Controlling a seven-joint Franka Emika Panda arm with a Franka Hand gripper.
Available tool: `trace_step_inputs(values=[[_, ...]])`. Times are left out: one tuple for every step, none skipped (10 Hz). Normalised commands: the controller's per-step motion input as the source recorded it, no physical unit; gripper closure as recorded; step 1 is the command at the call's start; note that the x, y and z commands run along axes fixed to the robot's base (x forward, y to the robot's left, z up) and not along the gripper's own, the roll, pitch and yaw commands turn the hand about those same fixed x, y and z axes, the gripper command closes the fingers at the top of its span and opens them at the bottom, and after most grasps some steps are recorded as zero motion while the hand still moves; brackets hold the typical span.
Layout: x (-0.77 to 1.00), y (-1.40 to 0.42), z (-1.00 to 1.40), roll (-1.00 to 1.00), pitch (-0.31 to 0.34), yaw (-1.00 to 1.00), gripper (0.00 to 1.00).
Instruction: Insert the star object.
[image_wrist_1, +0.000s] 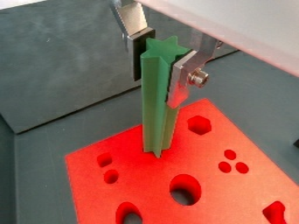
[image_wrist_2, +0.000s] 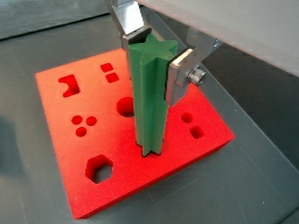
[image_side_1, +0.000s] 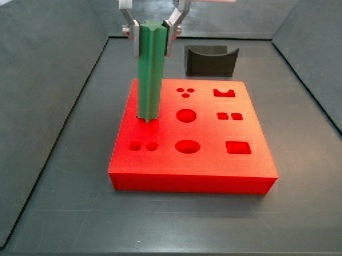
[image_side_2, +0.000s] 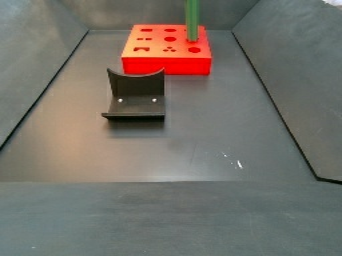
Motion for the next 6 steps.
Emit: trace_step_inputs(values=[[0.00,0.00,-0.05,-0.03,-0.010,-0.10,1.00],[-0.03,0.00,-0.12,-0.02,-0.019,-0.01,1.00],[0.00,0.00,-0.32,-0.09,-0.086,0.00,1.00],[0.00,0.00,-0.44,-0.08,-0.116,0.00,1.00],[0.00,0.00,-0.47,-0.07,-0.123,-0.04,1.00],[0.00,0.00,-0.48,-0.08,-0.126,-0.03,1.00]])
